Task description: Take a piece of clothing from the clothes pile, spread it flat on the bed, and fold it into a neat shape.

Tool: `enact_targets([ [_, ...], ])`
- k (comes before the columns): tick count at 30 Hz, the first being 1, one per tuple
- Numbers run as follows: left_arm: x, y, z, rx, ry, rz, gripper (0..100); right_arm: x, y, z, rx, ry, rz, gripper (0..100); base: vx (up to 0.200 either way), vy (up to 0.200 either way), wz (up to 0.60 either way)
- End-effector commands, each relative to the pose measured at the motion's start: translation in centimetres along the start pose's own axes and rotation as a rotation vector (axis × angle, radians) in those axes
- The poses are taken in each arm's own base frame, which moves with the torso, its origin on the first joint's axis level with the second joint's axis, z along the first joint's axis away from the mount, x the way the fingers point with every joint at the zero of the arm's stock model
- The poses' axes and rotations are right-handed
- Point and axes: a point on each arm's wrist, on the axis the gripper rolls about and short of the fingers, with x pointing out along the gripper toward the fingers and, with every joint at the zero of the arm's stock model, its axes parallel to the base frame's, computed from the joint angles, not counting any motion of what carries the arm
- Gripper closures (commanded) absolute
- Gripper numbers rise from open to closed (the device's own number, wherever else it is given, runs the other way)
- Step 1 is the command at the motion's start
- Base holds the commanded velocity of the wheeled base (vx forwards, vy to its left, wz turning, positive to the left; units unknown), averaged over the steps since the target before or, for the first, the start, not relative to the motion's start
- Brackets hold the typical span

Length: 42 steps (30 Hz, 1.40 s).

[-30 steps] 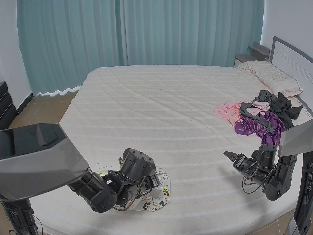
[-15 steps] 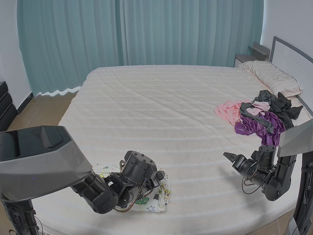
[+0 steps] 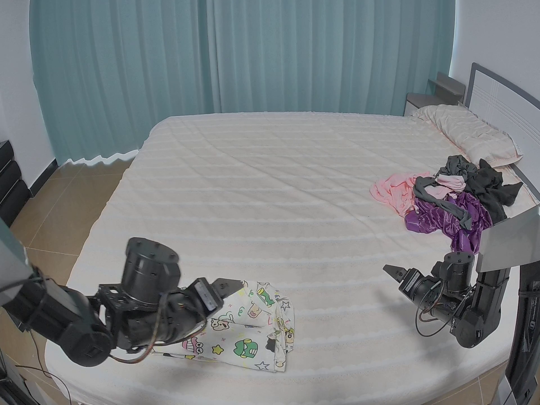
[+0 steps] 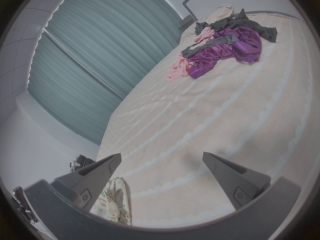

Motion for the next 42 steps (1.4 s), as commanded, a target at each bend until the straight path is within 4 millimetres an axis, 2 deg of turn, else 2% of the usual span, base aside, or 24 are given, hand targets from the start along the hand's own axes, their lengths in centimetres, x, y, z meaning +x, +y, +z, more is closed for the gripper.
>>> enact_targets([
  [1,-3.6,2.6,1.6,-0.131,-0.003,-0.022,0,-0.1,0.4,-0.5,-0.01,0.001,0.01,0,0.0,0.0,0.0],
  [7,-3.5,3.2,1.5,-0.148,0.041,-0.025,0,-0.3,0.7,-1.0,-0.019,0.011,0.008,0,-0.2,0.0,0.0],
  [12,-2.3,4.3,1.3,-0.162,0.067,0.037,0,-0.3,0.9,-1.3,-0.023,0.017,0.011,0,0.0,0.0,0.0],
  [23,-2.0,4.6,1.2,-0.169,0.083,0.045,0,-0.2,1.0,-1.8,-0.028,0.034,0.013,0,0.0,0.018,0.0],
  [30,-2.3,6.2,3.1,-0.229,0.04,0.014,0,-1.0,1.9,-2.8,-0.049,0.073,0.034,0,0.0,0.2,0.0],
  [35,-2.3,7.4,3.6,-0.255,0.038,-0.01,0,-1.1,3.1,-4.4,-0.088,0.124,0.081,0,0.0,0.2,0.0],
  [36,-2.1,7.8,3.4,-0.256,0.043,-0.004,0,-1.2,3.7,-5.5,-0.122,0.154,0.101,0,0.0,0.2,0.0],
  [37,-2.1,7.8,3.4,-0.256,0.043,-0.004,0,-1.2,3.7,-5.5,-0.122,0.154,0.101,0,0.0,0.2,0.0],
  [38,-1.9,8.0,3.2,-0.256,0.05,-0.001,0,-1.2,4.1,-6.5,-0.177,0.183,0.118,0,0.0,0.2,0.0],
  [42,-1.5,8.4,2.8,-0.25,0.053,-0.005,0,-1.5,4.6,-8.0,-0.275,0.231,0.15,0,0.0,0.2,0.0],
])
